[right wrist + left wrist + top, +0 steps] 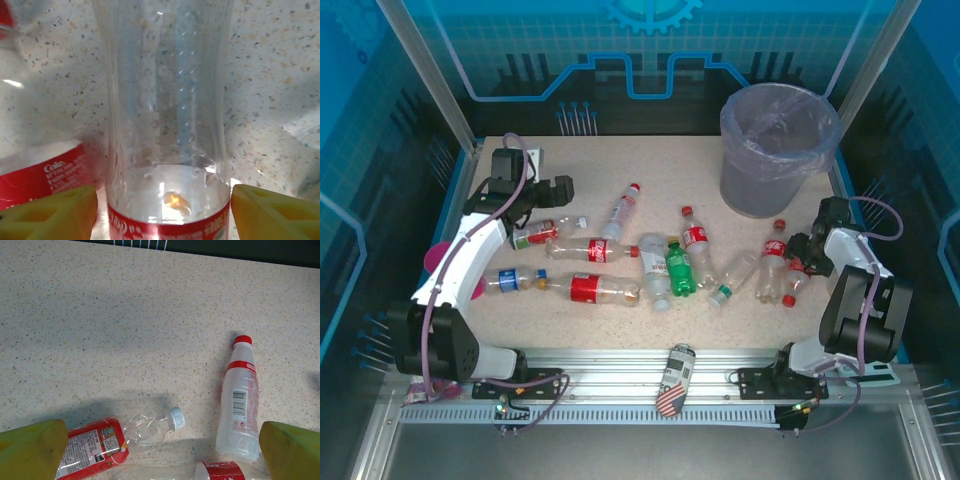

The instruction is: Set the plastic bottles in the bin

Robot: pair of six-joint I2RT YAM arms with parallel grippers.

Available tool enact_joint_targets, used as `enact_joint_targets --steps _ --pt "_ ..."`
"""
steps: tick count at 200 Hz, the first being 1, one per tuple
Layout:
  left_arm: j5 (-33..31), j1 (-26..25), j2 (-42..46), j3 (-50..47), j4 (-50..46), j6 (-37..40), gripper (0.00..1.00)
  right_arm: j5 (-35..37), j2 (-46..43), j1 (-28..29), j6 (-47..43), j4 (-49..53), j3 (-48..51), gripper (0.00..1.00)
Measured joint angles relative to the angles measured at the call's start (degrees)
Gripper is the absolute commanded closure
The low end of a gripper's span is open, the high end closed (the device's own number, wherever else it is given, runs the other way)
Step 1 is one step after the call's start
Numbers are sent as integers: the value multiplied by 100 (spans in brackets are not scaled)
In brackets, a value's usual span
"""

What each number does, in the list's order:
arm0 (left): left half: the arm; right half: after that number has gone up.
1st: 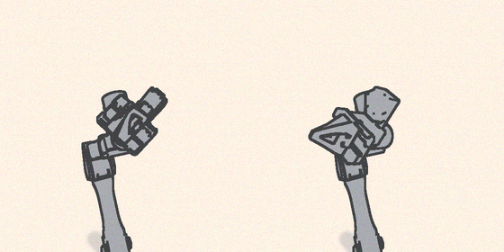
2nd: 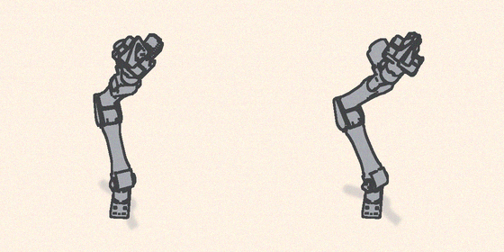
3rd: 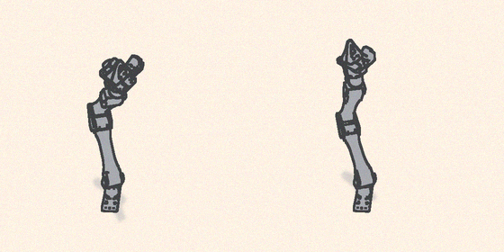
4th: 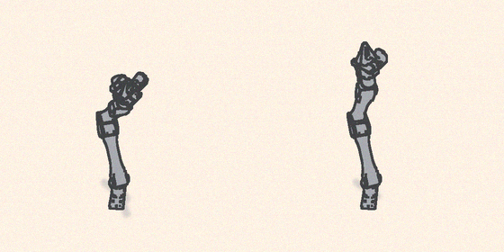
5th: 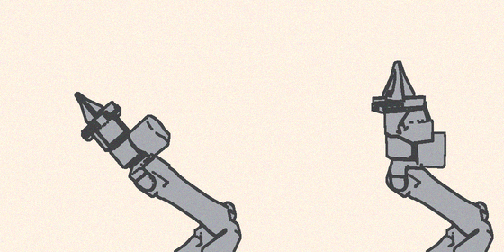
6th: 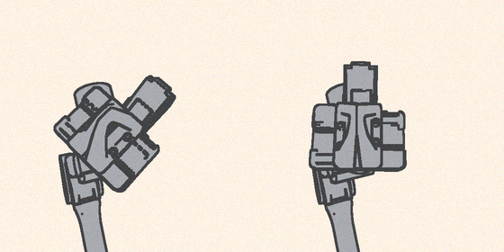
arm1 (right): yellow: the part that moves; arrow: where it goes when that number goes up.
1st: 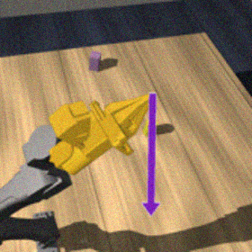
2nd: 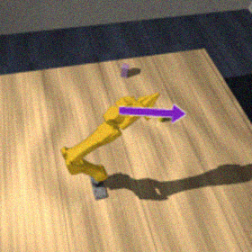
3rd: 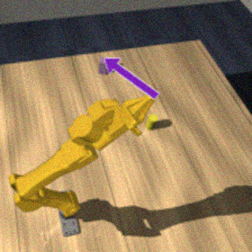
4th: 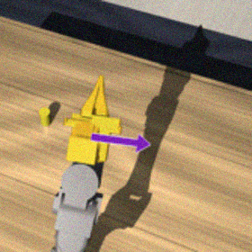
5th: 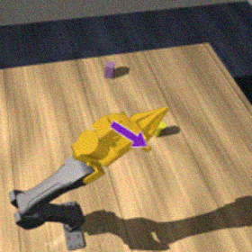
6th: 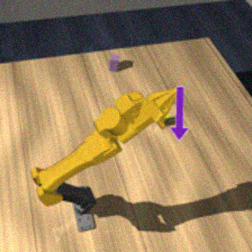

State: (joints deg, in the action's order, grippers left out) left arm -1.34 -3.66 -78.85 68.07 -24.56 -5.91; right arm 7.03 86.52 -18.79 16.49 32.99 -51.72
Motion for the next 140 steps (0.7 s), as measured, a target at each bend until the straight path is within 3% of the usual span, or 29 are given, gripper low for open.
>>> enact_joint_targets --steps 85,140 --pt "17 0 7 -74 46 0 1 -70 321 0 4 -334 42 38" --pt "120 0 7 -74 59 -17 1 -98 -898 -2 68 -11 35 40"
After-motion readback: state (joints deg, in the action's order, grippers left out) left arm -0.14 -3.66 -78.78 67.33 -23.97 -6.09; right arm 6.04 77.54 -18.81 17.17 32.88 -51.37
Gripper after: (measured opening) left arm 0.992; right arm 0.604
